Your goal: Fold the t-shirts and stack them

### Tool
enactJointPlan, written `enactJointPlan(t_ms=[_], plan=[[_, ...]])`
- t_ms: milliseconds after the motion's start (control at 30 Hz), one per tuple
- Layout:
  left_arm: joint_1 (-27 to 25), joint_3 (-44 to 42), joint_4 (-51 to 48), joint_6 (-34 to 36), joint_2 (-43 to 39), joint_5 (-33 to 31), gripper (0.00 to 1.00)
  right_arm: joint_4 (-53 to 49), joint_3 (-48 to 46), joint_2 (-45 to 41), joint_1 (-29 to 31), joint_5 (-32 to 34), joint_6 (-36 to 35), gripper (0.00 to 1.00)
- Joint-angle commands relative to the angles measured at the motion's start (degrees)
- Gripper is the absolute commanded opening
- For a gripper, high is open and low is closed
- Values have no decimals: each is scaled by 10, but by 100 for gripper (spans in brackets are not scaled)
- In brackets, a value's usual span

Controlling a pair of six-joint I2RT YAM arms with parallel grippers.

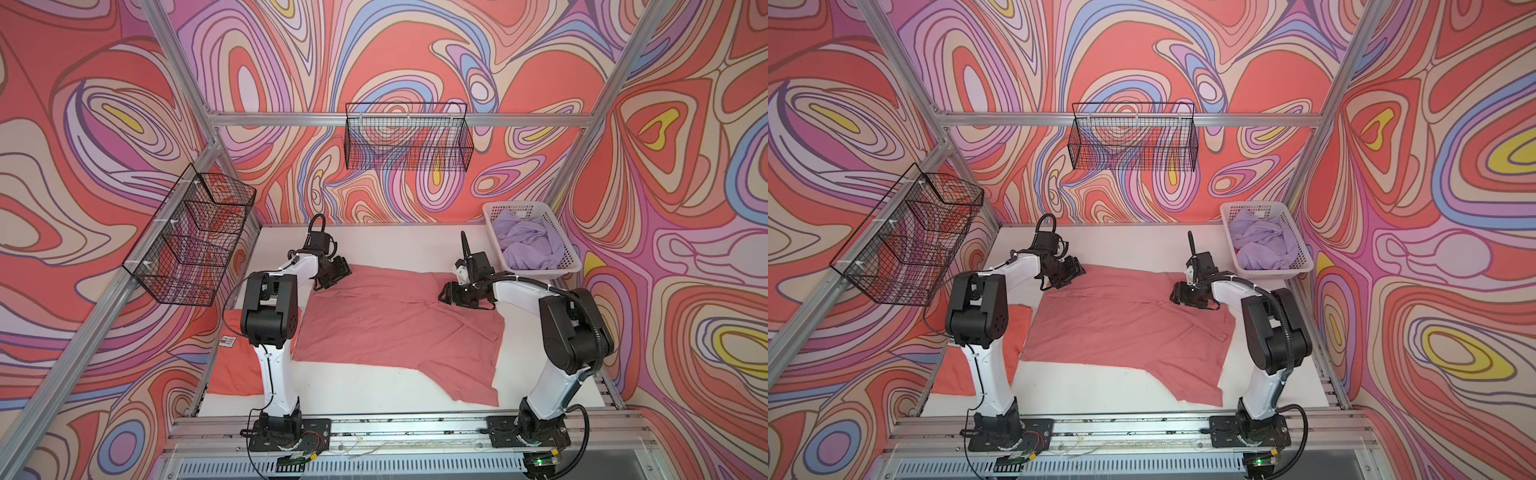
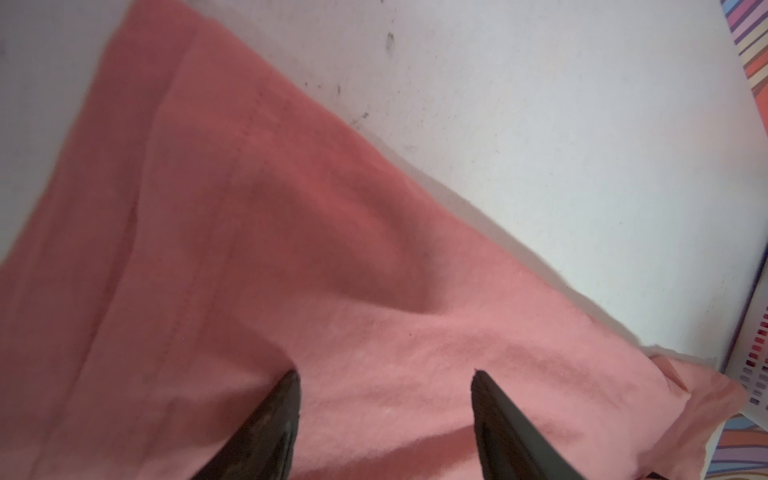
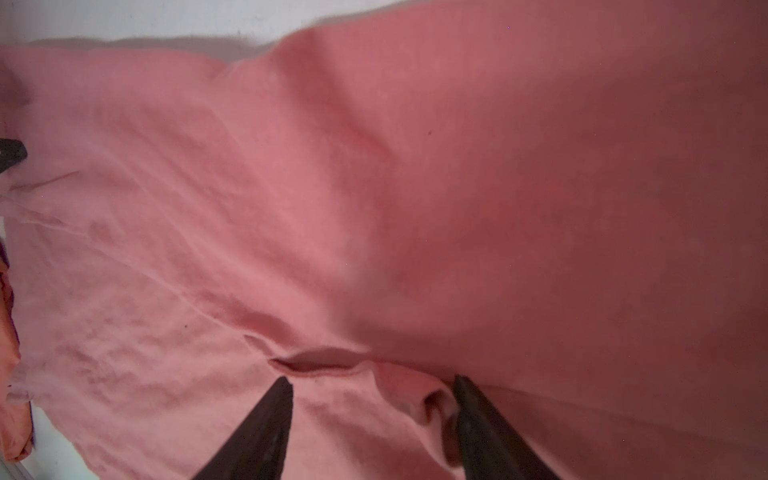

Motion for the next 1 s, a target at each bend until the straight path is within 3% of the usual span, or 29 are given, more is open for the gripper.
enactJointPlan(t_ms=[0, 500, 633, 767, 967], plan=[[2, 7, -21, 9, 11, -7, 67, -12, -19, -32, 11, -13, 4, 64], [2, 6, -25, 15, 8, -10, 67, -86, -53, -107, 132, -13, 70, 63], [2, 6, -24, 13, 9, -6, 67, -135, -20, -131, 132, 30, 47, 64], [2, 7, -23, 11, 10, -3, 67, -153, 17, -88, 128, 91, 11, 67], [2, 4, -25, 11, 7, 4, 68, -109, 21, -37, 127, 69, 16, 66]])
